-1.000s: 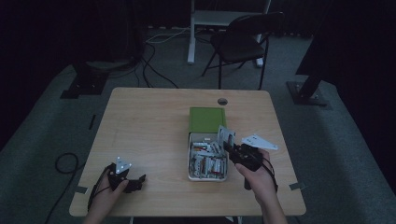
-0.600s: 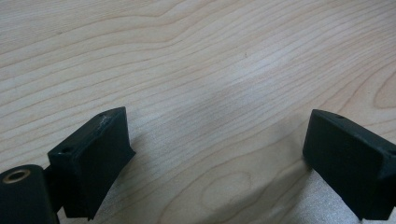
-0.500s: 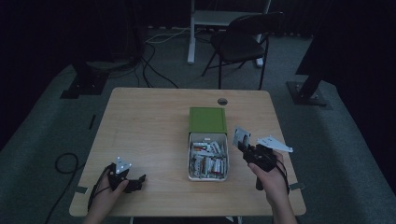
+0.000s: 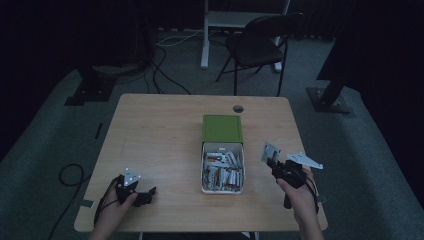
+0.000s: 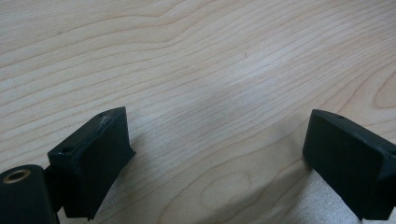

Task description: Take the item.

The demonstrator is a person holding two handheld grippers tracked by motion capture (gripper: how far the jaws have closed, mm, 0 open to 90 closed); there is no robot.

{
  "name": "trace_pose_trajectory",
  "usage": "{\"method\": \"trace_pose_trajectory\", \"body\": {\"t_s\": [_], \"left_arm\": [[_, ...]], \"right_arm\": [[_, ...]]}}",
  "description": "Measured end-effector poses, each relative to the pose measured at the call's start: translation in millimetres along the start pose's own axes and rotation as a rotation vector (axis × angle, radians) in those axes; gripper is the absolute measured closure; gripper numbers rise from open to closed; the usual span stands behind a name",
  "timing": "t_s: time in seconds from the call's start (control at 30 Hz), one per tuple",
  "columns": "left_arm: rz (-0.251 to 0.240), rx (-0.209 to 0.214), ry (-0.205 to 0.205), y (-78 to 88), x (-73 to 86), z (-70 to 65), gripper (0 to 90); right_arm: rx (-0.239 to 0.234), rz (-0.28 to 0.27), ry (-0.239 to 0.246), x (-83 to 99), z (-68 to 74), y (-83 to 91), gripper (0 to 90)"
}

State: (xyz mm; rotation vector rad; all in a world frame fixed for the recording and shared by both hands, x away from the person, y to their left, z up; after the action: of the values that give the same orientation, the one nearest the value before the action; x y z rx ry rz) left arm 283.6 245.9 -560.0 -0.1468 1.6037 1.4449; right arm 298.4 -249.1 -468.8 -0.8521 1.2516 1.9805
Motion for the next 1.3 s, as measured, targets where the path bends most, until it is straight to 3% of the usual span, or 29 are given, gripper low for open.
{"method": "trace_pose_trajectory", "body": {"t_s": [0.63, 1.13, 1.3], "left_arm": [[-0.001, 0.000, 0.001, -0.1, 0.0, -0.1, 8.2], [-0.001, 0.000, 0.001, -0.1, 0.0, -0.1, 8.2], [-0.002, 0.000, 0.001, -0.1, -0.1, -0.1, 8.2]], "right_arm": [[0.075, 0.084, -0.080, 30.8, -43.4, -24.2, 81.9], [0.101, 0.119, -0.107, 39.1, -60.8, -28.0, 81.4], [0.134, 0.122, -0.116, 43.6, -65.7, -28.7, 81.6]]}}
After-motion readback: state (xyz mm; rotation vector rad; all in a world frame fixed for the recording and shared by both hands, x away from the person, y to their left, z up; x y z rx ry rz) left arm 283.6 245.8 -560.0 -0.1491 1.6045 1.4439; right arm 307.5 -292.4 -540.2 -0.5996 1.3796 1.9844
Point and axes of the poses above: each handheld gripper's, and its own axes: y roughly backward along the jaws, x roughly out of its underside, z roughly to its left, the point moved 1 cm from there along -y, roughly forward along the jaws, and after that the axes turned 10 degrees about -y, right-handed, at the moved point
